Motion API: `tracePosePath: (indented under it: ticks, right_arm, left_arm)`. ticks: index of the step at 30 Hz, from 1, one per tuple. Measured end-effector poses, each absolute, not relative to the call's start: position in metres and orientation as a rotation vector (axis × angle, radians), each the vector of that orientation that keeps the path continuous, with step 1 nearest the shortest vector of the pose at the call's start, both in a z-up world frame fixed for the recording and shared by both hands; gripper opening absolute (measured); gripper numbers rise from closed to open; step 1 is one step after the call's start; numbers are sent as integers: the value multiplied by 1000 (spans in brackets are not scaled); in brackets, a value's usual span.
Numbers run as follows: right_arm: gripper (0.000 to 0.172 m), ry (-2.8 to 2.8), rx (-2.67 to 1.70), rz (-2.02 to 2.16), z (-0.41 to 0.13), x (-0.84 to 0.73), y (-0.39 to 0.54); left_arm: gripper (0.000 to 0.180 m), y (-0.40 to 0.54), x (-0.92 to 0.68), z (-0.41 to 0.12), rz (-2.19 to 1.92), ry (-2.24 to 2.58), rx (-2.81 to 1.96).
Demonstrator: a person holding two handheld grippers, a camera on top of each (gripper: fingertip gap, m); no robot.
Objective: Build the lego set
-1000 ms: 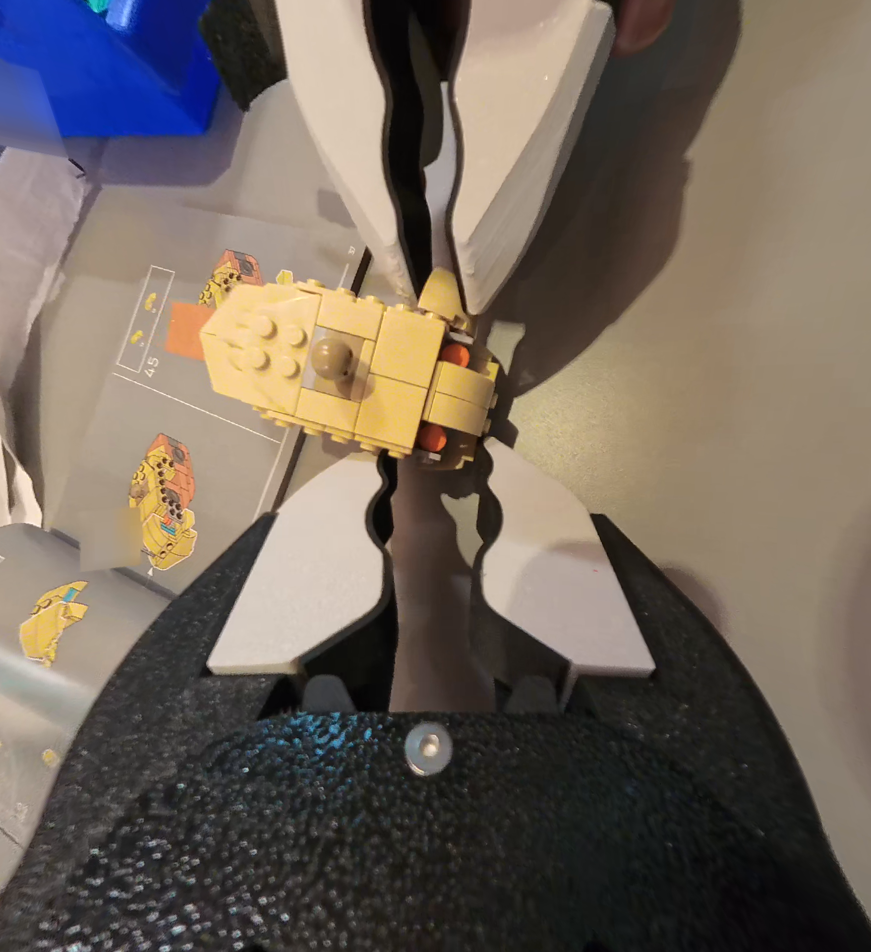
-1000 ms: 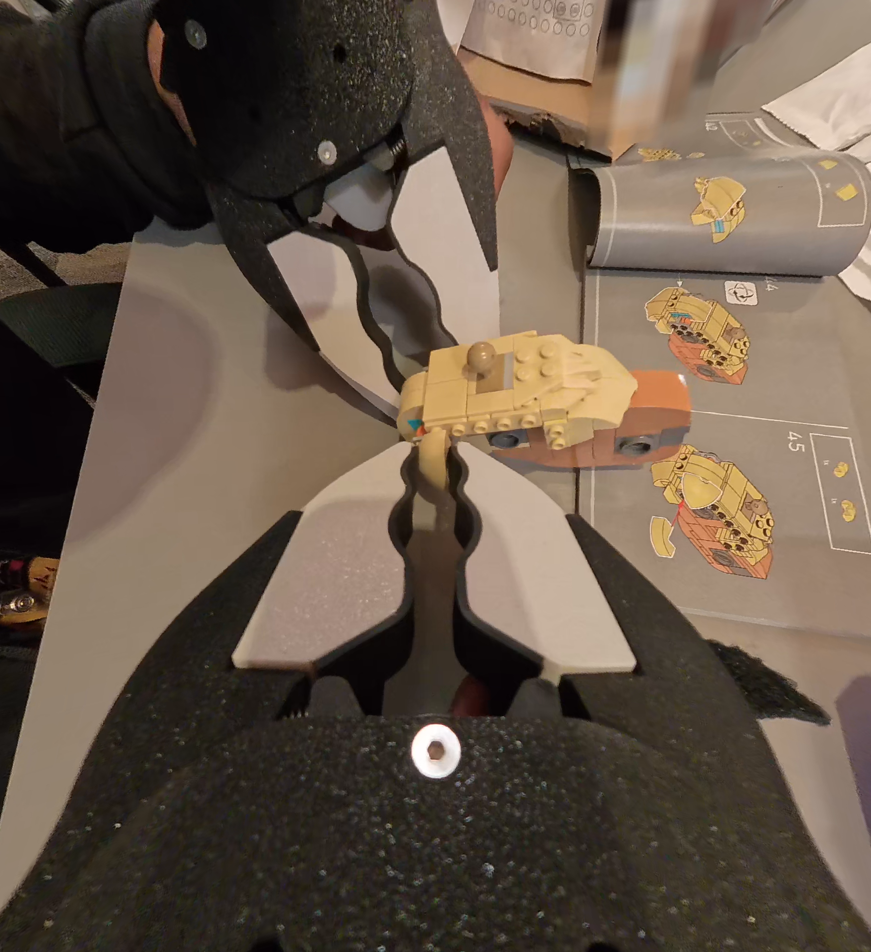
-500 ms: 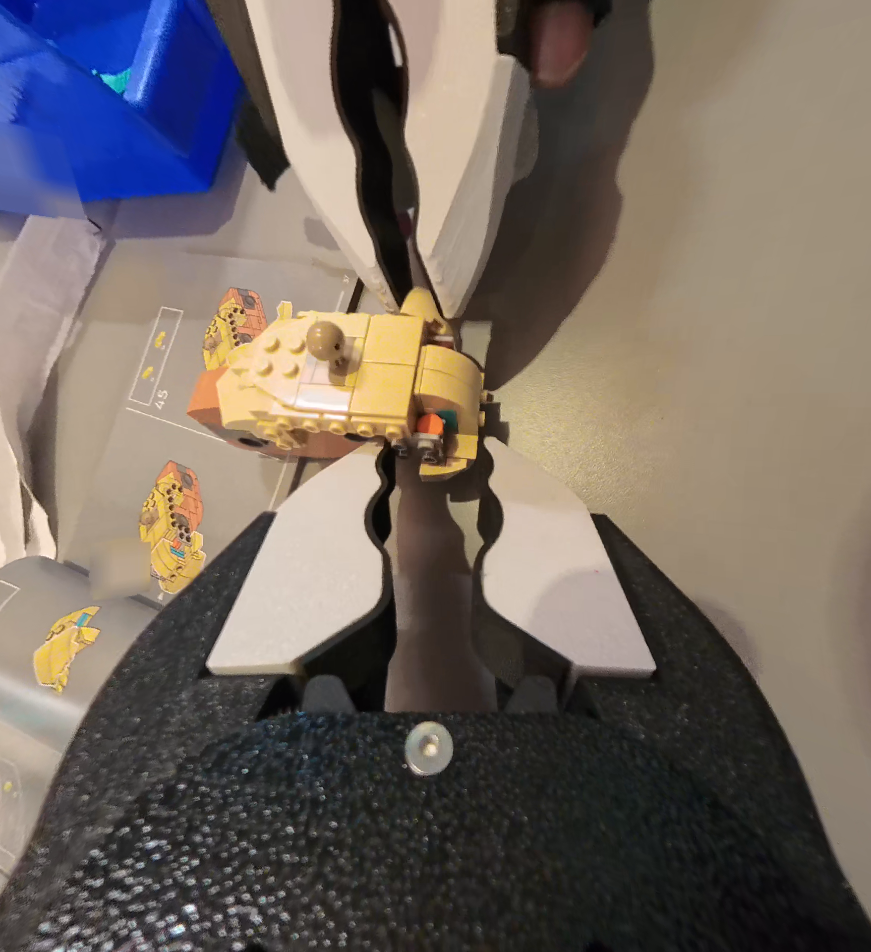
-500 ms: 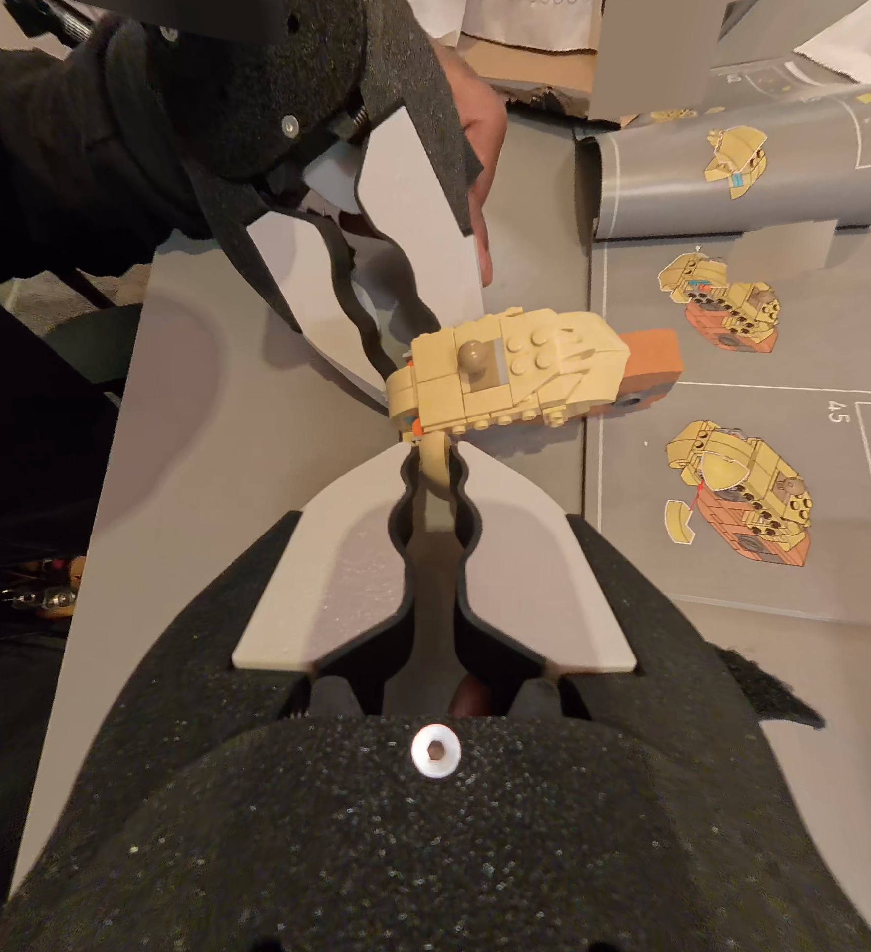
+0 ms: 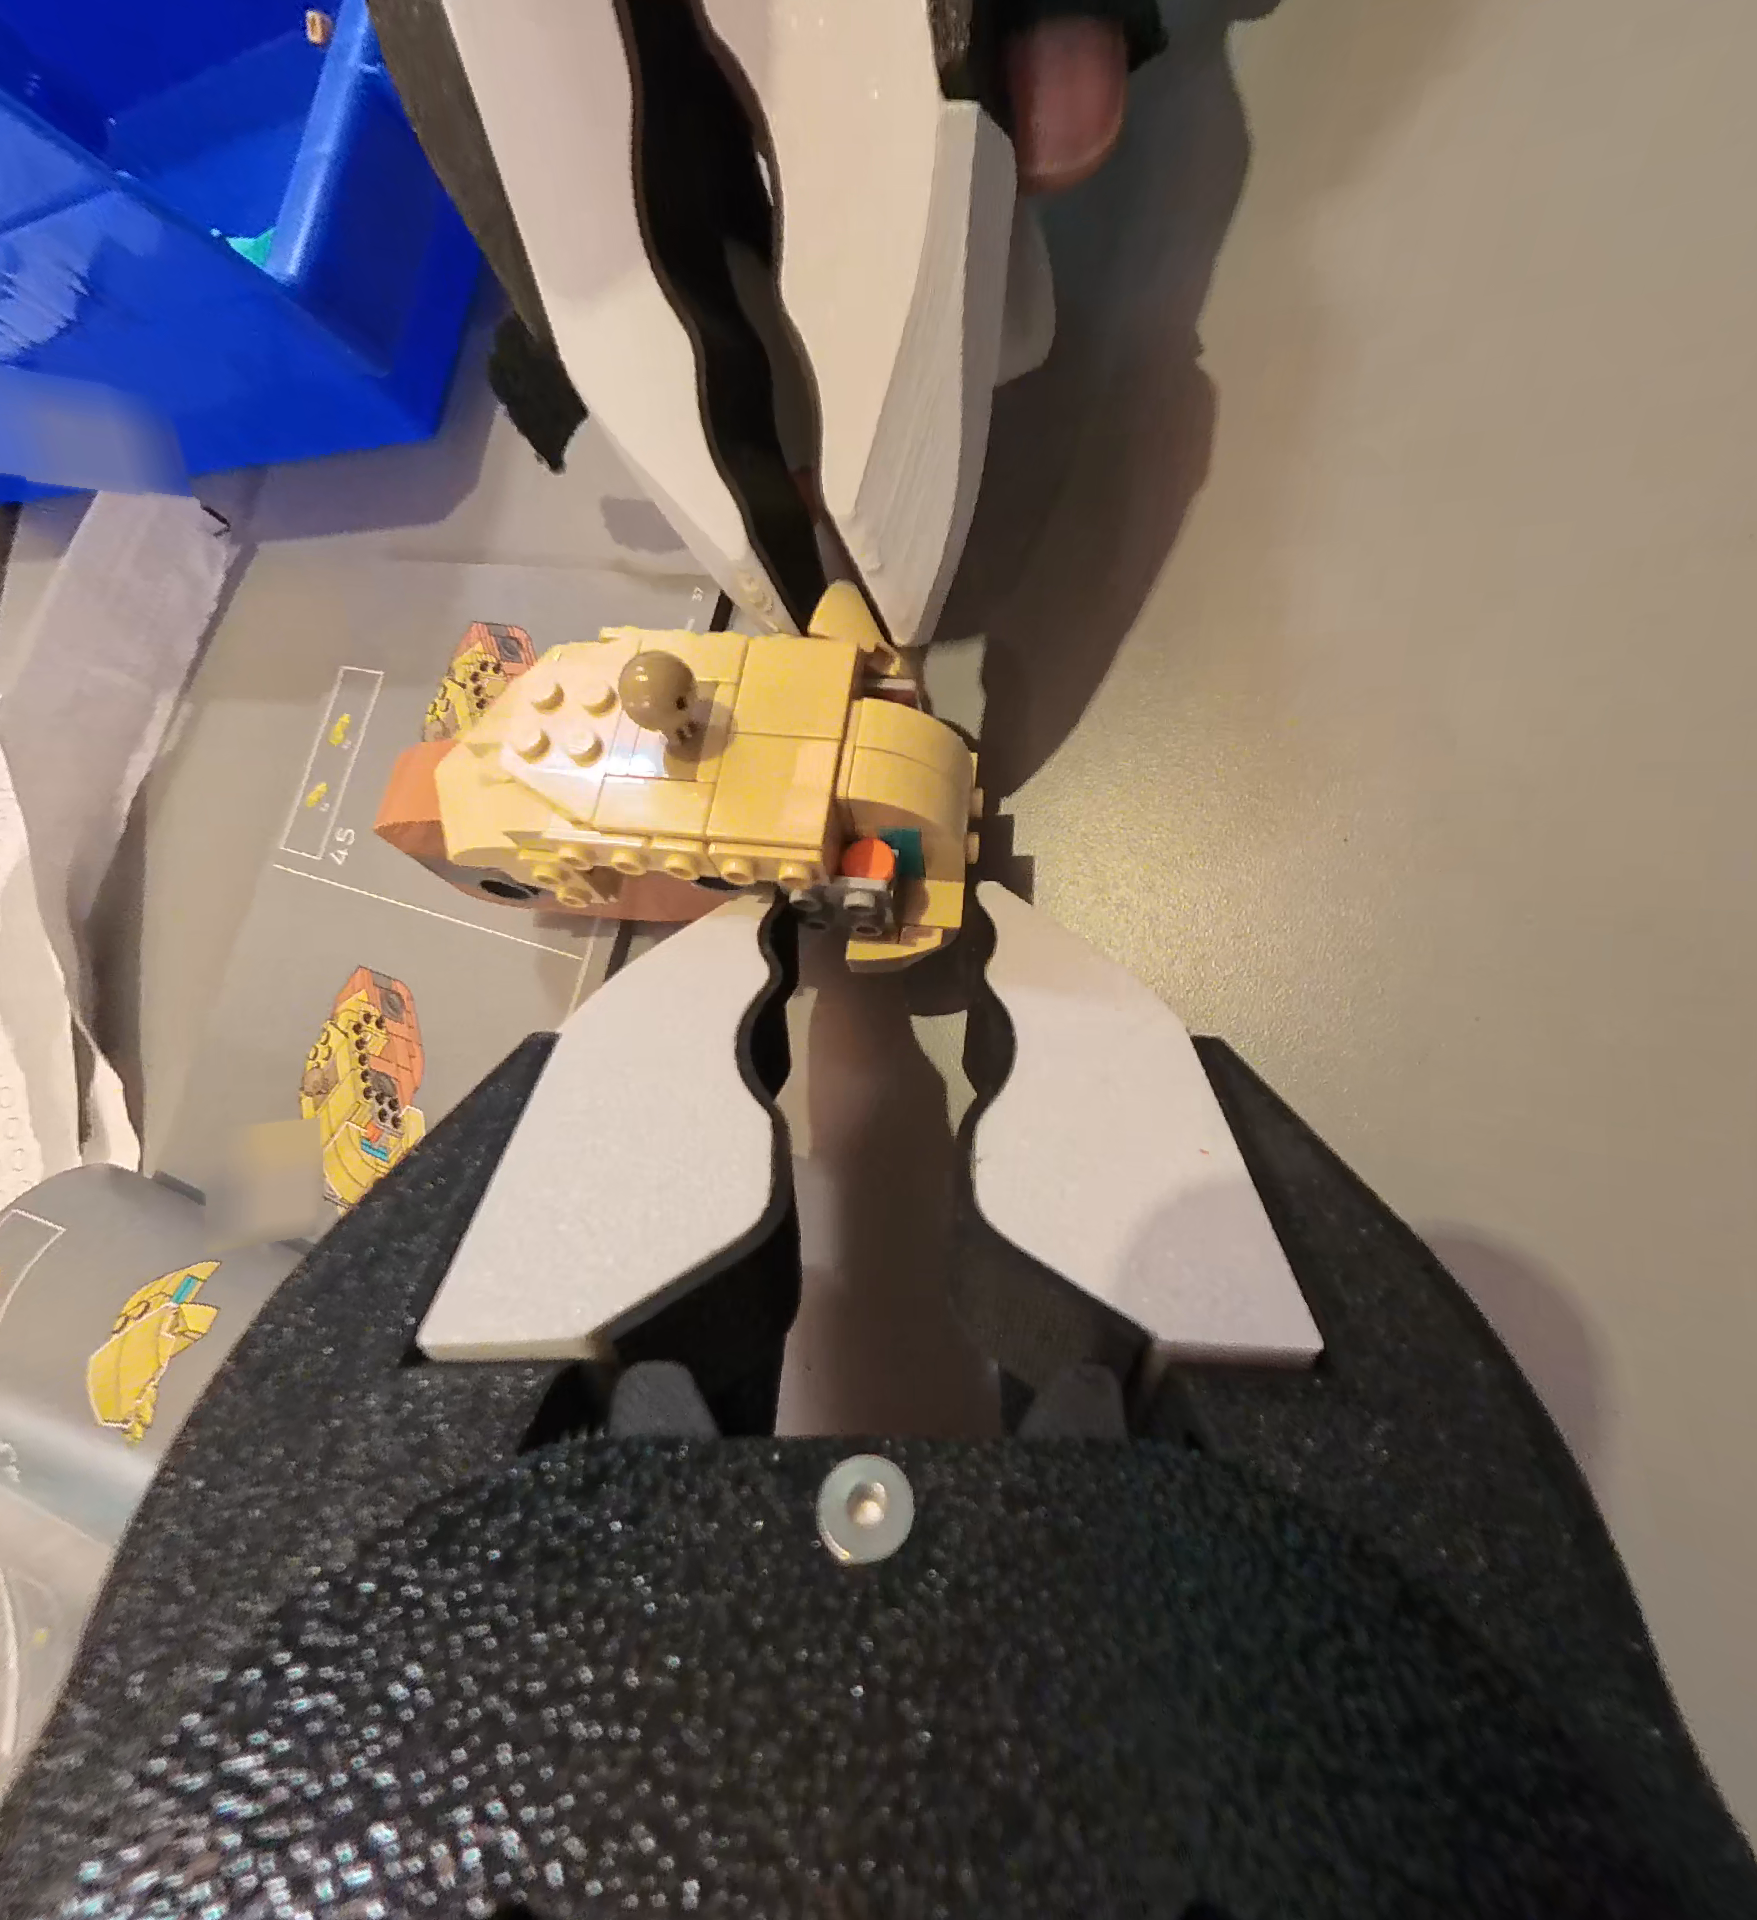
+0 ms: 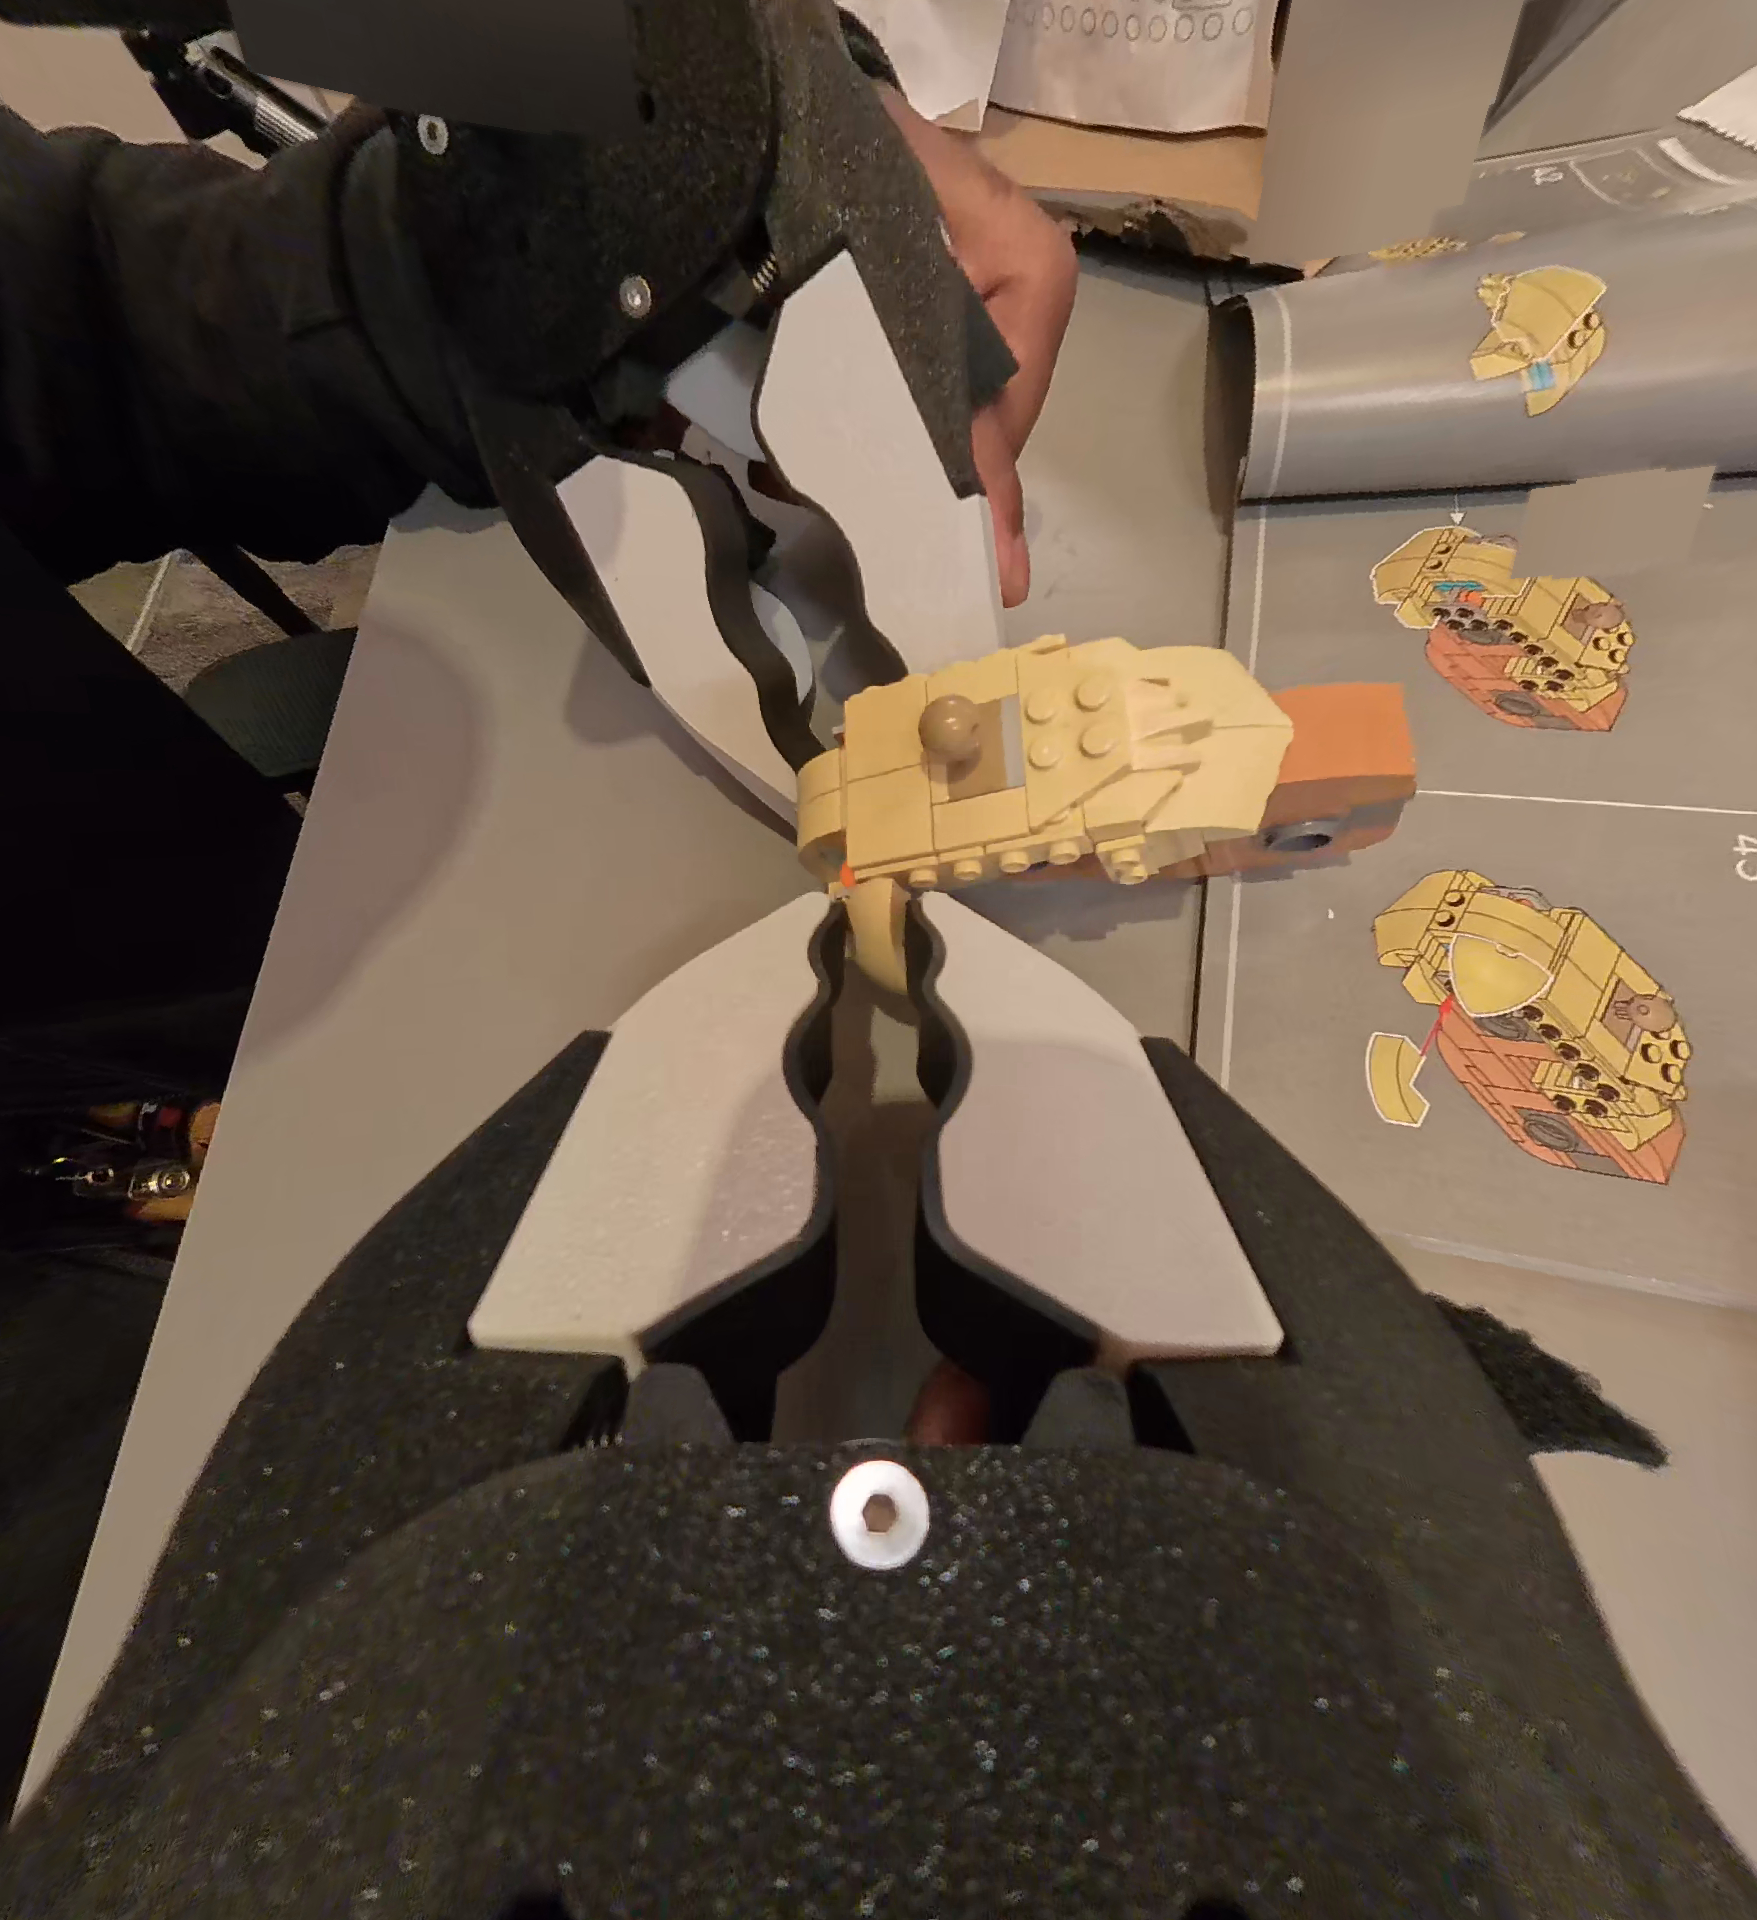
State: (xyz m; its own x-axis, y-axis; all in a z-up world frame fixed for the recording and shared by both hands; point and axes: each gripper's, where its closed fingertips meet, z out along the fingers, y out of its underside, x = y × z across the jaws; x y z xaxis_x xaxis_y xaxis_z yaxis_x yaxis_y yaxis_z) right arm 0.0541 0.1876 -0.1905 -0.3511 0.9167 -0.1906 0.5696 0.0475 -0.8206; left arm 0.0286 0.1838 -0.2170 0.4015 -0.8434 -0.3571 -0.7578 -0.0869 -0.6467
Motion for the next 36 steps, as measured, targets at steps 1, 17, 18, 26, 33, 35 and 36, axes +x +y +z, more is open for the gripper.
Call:
tracePosePath:
  ticks: [1, 17, 18, 26, 33, 35, 36]
  right_arm:
    - [11, -1950, -1493, 1226, -191, 54, 188]
    - [13, -1899, -1448, 1241, -188, 53, 189]
    - [14, -1897, -1447, 1235, -189, 53, 189]
    - [16, -1896, -1447, 1218, -191, 53, 190]
    - [21, -1903, -1424, 1218, -188, 56, 189]
    - [23, -1901, -1420, 1213, -187, 57, 190]
    - [23, -1900, -1421, 1211, -186, 58, 191]
  left_arm:
    - [29, 184, 29, -217, -131, 1380, -1858]
    - [28, 183, 31, -218, -290, 1299, -1870]
    - [28, 183, 31, -218, -294, 1297, -1871]
    - [28, 184, 31, -218, -317, 1284, -1874]
    - [28, 183, 30, -219, -321, 1281, -1876]
    - [28, 183, 30, -219, -323, 1279, -1878]
    - [28, 183, 30, -219, -323, 1279, -1878]
